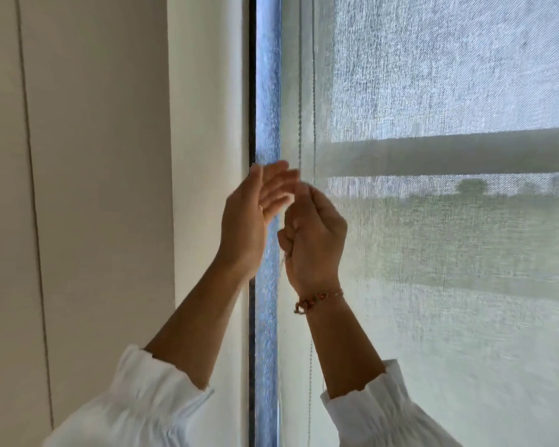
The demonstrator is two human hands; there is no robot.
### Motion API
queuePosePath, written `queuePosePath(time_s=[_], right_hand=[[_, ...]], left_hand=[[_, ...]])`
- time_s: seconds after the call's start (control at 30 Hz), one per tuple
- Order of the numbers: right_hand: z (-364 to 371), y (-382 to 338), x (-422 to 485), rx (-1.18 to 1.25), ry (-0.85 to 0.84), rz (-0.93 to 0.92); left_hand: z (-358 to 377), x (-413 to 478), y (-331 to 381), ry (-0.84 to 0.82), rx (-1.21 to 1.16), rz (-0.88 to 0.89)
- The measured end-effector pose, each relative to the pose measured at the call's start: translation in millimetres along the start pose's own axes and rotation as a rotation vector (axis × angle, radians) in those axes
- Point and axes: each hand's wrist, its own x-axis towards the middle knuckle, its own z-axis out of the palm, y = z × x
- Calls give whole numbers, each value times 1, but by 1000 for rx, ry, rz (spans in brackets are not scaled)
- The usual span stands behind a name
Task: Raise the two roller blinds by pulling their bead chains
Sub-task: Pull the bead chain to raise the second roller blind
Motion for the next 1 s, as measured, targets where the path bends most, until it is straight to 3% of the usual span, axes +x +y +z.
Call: queuePosePath(time_s=[0.13, 0.33, 0.6, 0.8, 1.0], right_hand=[[-17, 20, -28, -1, 4, 92], [-37, 34, -54, 24, -31, 188], [-48, 32, -43, 185, -205, 418], [-40, 6, 3, 230, -242, 369], [-6, -30, 35, 219, -216, 254]], left_hand=[[13, 20, 23, -25, 111, 0], [27, 22, 26, -1, 56, -117], [30, 4, 13, -2, 30, 62], [14, -26, -14, 12, 118, 54], [-1, -72, -54, 33, 154, -116]])
